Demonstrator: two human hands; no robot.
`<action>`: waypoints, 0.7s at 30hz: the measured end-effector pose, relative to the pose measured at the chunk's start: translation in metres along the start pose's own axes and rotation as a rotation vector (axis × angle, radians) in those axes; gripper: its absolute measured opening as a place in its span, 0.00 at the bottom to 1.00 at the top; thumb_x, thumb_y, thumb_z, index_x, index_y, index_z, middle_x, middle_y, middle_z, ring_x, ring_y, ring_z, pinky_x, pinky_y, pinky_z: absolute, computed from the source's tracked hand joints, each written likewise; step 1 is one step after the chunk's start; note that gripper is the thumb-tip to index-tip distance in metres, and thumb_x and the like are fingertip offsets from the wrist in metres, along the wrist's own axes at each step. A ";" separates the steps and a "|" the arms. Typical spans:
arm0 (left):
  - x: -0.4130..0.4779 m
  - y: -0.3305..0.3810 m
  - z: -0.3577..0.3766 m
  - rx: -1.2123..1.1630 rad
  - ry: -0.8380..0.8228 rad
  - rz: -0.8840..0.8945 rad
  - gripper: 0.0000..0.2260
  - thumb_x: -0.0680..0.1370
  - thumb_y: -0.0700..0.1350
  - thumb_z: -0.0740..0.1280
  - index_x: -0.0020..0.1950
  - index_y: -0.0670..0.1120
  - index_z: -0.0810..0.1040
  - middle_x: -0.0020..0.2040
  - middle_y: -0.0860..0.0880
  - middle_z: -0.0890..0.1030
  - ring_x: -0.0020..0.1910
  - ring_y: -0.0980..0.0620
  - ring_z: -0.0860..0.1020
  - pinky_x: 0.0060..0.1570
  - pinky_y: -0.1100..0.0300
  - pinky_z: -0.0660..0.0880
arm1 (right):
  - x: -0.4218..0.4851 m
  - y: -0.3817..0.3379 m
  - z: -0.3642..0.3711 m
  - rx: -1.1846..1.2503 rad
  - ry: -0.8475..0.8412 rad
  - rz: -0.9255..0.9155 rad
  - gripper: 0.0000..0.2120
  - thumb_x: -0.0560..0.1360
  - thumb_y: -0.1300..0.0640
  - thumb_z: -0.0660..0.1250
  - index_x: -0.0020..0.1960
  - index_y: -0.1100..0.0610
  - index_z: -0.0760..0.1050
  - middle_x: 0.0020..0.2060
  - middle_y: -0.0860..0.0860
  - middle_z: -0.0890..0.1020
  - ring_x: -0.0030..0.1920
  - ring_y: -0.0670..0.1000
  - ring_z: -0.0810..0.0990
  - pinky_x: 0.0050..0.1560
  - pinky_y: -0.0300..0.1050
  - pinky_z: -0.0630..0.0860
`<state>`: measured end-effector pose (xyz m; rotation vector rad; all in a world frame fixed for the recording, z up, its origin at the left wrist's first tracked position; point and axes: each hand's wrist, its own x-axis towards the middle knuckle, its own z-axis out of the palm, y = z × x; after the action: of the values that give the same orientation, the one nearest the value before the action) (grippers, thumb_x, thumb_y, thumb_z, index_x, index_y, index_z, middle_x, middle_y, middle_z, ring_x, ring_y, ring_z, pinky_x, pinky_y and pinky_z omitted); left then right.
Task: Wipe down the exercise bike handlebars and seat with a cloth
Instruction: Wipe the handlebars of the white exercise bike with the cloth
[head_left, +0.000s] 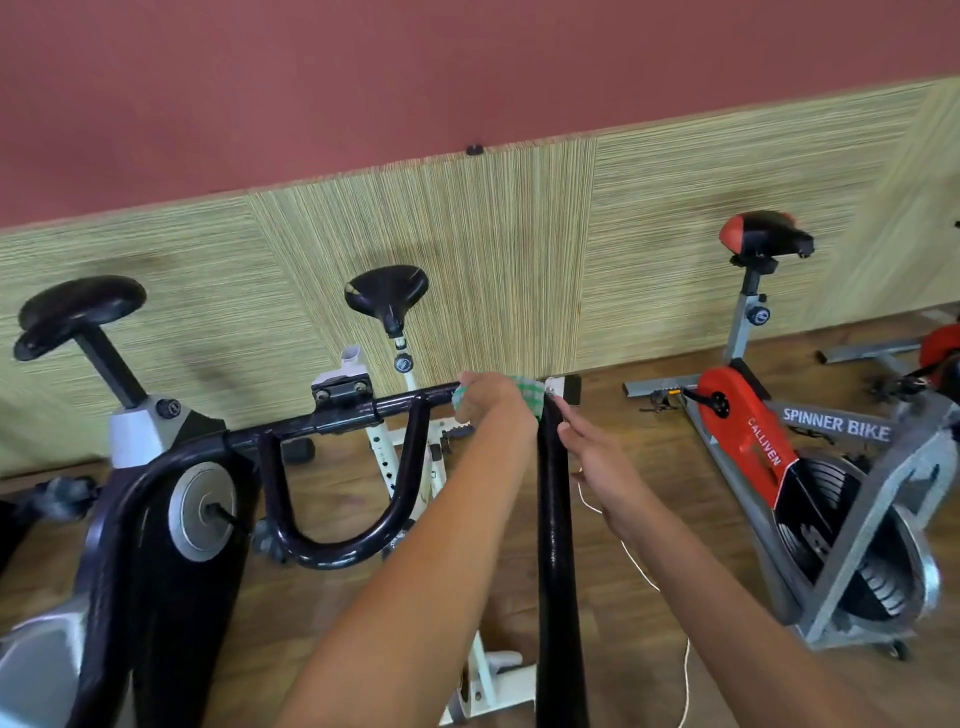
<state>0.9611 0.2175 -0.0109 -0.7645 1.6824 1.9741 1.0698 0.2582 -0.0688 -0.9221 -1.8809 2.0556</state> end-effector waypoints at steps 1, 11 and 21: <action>0.010 -0.003 0.001 0.025 -0.025 -0.012 0.28 0.84 0.58 0.51 0.73 0.35 0.64 0.59 0.39 0.78 0.45 0.43 0.78 0.42 0.59 0.75 | -0.003 0.000 0.000 0.010 0.001 0.011 0.20 0.85 0.53 0.57 0.76 0.43 0.67 0.70 0.44 0.71 0.70 0.46 0.69 0.62 0.46 0.71; -0.025 -0.020 -0.039 0.733 -0.463 0.106 0.22 0.85 0.57 0.52 0.67 0.43 0.72 0.58 0.43 0.77 0.53 0.46 0.75 0.52 0.58 0.69 | -0.019 0.002 -0.002 0.131 0.203 0.033 0.17 0.84 0.54 0.55 0.70 0.50 0.73 0.62 0.51 0.78 0.55 0.48 0.76 0.57 0.49 0.72; -0.078 -0.058 -0.120 0.786 -0.538 0.099 0.18 0.85 0.58 0.52 0.42 0.51 0.71 0.43 0.49 0.79 0.41 0.52 0.77 0.51 0.56 0.74 | -0.033 -0.010 0.017 -0.044 0.176 -0.054 0.18 0.84 0.48 0.57 0.73 0.48 0.72 0.71 0.48 0.74 0.70 0.48 0.71 0.72 0.53 0.67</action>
<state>1.0726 0.1107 -0.0162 0.1270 1.9183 1.2146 1.0832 0.2280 -0.0497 -1.0142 -1.8440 1.8446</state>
